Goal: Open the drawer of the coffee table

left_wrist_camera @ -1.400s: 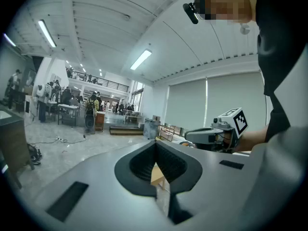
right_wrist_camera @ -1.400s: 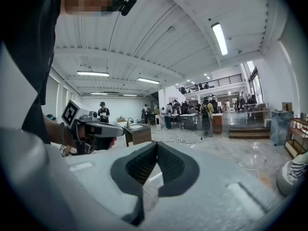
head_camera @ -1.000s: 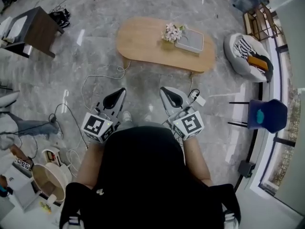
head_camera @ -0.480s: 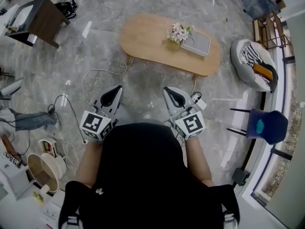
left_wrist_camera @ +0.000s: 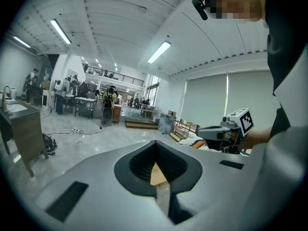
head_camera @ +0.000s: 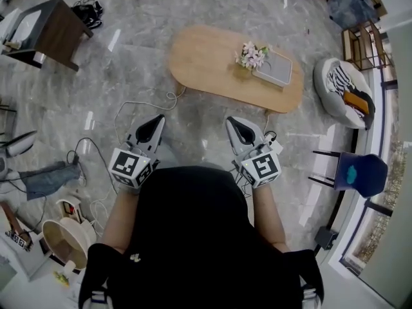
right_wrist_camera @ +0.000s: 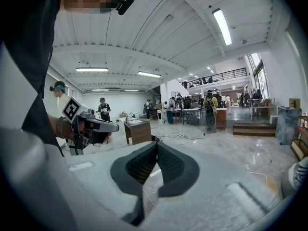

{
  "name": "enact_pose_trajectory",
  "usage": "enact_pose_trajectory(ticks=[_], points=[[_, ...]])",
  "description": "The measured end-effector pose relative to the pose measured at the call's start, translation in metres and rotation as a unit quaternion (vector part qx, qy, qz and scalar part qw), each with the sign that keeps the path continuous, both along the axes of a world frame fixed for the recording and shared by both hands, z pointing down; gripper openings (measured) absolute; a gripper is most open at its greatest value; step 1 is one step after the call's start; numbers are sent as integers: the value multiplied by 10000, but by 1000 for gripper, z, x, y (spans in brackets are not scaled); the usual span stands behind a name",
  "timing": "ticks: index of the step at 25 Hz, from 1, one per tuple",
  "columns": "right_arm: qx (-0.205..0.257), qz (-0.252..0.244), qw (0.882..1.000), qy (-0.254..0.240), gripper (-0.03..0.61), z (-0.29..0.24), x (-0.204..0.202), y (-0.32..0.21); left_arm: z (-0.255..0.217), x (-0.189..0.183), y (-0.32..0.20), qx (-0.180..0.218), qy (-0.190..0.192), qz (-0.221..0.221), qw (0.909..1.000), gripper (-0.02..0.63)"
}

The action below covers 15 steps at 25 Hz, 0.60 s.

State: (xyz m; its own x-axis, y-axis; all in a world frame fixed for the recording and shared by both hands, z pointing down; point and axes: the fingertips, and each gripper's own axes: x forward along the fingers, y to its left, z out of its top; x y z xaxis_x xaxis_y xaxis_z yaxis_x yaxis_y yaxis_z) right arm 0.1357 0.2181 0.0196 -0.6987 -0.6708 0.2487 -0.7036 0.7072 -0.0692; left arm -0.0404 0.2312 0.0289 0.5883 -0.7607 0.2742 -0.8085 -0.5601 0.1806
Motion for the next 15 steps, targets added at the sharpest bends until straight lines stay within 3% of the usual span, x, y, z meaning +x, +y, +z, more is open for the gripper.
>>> enact_pose_trajectory(ticks=[15], points=[[-293, 609, 9975, 188, -3, 1, -162, -127, 18, -181, -124, -304, 205, 433, 9984, 12]])
